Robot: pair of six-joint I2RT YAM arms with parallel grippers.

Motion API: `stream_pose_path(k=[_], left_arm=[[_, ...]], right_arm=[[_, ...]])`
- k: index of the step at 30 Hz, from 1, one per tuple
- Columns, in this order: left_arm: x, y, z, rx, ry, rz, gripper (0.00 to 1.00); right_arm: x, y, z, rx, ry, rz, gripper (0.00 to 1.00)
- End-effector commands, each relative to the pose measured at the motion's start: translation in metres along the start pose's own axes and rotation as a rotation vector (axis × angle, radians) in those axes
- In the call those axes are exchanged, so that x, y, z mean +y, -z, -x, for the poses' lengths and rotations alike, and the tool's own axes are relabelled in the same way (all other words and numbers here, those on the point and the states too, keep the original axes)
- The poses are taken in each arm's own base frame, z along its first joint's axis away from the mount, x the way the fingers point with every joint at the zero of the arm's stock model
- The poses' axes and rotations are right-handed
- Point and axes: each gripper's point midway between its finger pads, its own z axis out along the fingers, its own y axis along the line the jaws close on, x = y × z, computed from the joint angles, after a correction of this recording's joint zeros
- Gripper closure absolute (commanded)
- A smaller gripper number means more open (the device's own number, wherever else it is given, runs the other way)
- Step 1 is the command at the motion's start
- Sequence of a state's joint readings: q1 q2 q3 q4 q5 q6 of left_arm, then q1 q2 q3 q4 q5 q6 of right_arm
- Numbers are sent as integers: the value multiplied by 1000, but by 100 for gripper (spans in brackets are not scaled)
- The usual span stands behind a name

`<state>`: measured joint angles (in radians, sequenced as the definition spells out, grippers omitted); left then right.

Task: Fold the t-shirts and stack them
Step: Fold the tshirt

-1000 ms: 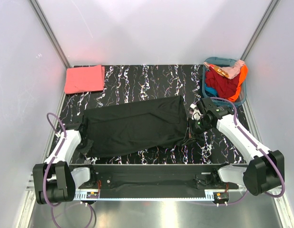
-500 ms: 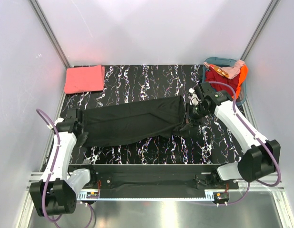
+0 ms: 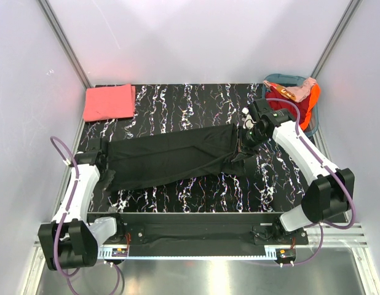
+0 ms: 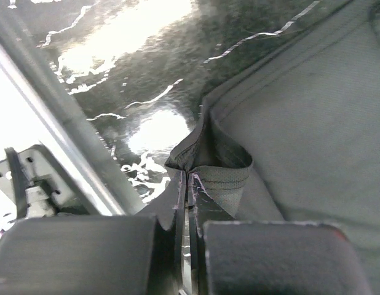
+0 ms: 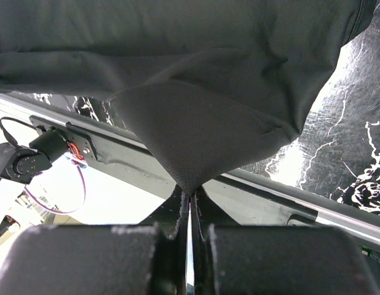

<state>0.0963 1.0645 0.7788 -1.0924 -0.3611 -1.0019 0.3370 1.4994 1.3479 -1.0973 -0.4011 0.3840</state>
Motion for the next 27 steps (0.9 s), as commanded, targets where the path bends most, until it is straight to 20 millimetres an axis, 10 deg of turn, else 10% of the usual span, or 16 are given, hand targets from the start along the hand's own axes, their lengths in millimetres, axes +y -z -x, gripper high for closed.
stream_pose_path(k=[1,9,14,19,22,27], left_arm=[[-21,3,9,-41,1,-114,100],[-1,-21,-21,93,-5,48,100],[17,-22,-39,139,117,119,100],[9,-12,-28,83,194,45,56],[-12,-1,6,-19,144,-24,44],[-76,12,33,-77,-154,-170,37]], right_arm=[[-4,2,5,-24,22,-11,100],[3,-3,-3,18,-8,40,100],[-6,-10,-55,131,-89,91,100],[-30,-19,-94,201,-126,46,84],[-27,-15,-73,145,-100,21,56],[-32,-22,-4,44,-17,-116,39]])
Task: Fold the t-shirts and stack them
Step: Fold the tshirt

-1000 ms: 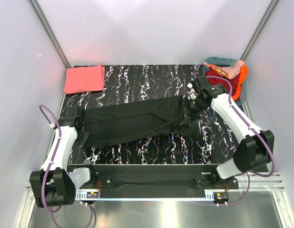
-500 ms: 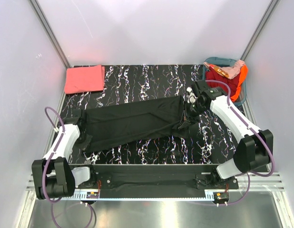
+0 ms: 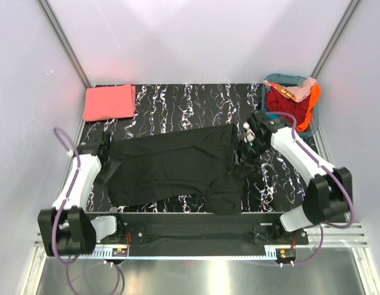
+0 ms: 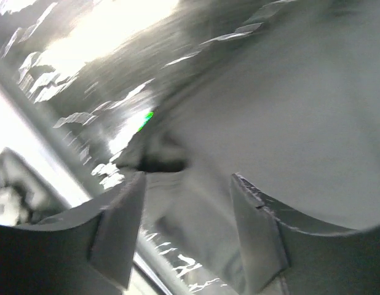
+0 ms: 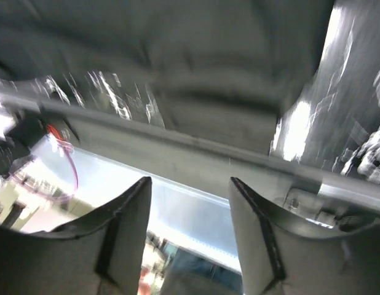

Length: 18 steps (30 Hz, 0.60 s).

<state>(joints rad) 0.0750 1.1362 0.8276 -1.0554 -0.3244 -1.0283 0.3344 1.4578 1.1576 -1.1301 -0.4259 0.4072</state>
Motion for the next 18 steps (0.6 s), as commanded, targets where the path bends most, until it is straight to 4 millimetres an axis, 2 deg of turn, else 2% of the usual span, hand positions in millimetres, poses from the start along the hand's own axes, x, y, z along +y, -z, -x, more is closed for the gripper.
stream_pose_path(k=[1,2,3,4,5,7,8,9,10,11,13,14,18], left_arm=[[-61,8,30,-96,-208,-132,33],[-76,4,25,-72,-295,-126,31],[-83,2,22,-60,-334,-118,30],[-87,-1,19,-47,-378,-106,28],[-97,-9,9,-5,-427,-95,28],[-102,-19,1,36,-461,-73,28],[-105,-23,-2,49,-474,-68,29],[-110,-31,-8,77,-486,-69,29],[-112,-33,-8,81,-494,-65,29],[-114,-36,-8,82,-501,-58,30],[-120,-44,-8,90,-523,-48,30],[-122,-48,-7,91,-536,-39,30],[-134,-60,-6,102,-572,-15,31]], right_arm=[[15,14,70,-172,97,-55,37],[14,2,82,-151,92,-73,37],[13,-1,93,-161,98,-91,36],[21,-1,109,-191,119,-79,35],[16,-17,118,-159,110,-99,35],[15,-28,136,-167,121,-120,33],[8,-44,142,-135,111,-141,32],[4,-49,150,-142,115,-165,32],[5,-51,161,-160,122,-172,32],[0,-63,165,-137,118,-192,31],[-1,-67,180,-159,116,-215,31],[-5,-77,184,-146,106,-226,31],[-15,-89,203,-186,65,-284,31]])
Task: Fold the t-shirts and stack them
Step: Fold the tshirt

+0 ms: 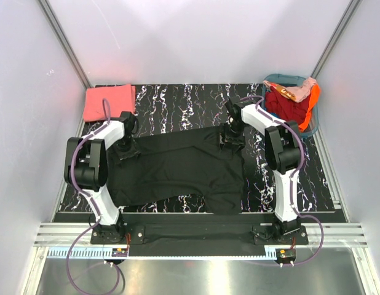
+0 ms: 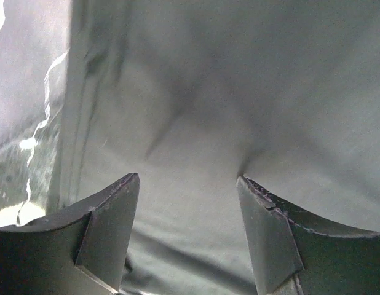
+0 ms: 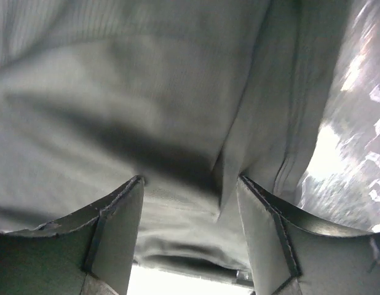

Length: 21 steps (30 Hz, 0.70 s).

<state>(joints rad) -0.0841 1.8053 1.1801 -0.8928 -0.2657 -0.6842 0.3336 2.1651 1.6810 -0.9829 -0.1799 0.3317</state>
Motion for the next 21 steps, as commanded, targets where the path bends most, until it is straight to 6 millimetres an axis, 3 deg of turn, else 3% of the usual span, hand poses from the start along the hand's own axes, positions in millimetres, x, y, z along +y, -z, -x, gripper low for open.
stream_pose_path(k=[1,4,11,12,15,16,17,18,21], left_arm=[[-17,-1,24,-33,-48,-26,31],[-29,-7,34,-36,-77,-40,30],[-82,-18,73,-33,-119,-138,30],[-94,-14,88,-52,-118,-162,30],[-108,3,112,-92,-124,-194,29],[-109,7,115,-97,-126,-196,29],[-107,20,121,-122,-121,-208,29],[-107,20,121,-126,-120,-203,29],[-94,45,125,-191,-101,-215,29]], right_arm=[[-5,4,35,-122,-17,-63,31],[-9,-2,47,-160,-25,-92,31],[-37,-28,76,-155,-93,-133,30],[-48,-27,83,-162,-105,-158,30],[-58,-13,108,-206,-97,-174,30],[-61,-12,109,-195,-93,-180,30],[-58,-1,116,-211,-72,-181,29],[-56,4,123,-233,-60,-176,28],[-50,29,125,-253,-56,-159,23]])
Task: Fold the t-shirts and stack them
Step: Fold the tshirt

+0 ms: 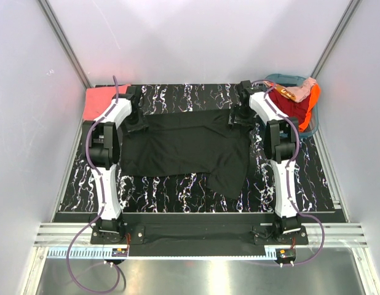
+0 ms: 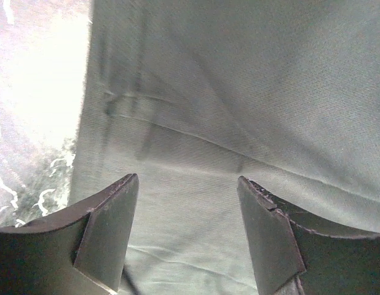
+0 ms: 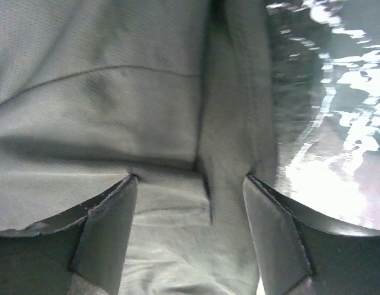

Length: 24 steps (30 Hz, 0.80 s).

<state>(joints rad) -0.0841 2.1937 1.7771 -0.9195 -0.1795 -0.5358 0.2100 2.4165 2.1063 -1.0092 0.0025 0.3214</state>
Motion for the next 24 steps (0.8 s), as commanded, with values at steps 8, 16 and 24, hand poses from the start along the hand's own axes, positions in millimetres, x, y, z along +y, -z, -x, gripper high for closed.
stream_pose_path(k=[8,16,24], left_arm=[[43,92,-31,-130,68,-225,31],[52,62,-76,10,64,-307,42],[76,46,-97,35,76,-291,40]], right_arm=[[34,104,-22,-32,75,158,20],[59,127,-99,65,139,292,20],[50,136,-138,118,144,329,20]])
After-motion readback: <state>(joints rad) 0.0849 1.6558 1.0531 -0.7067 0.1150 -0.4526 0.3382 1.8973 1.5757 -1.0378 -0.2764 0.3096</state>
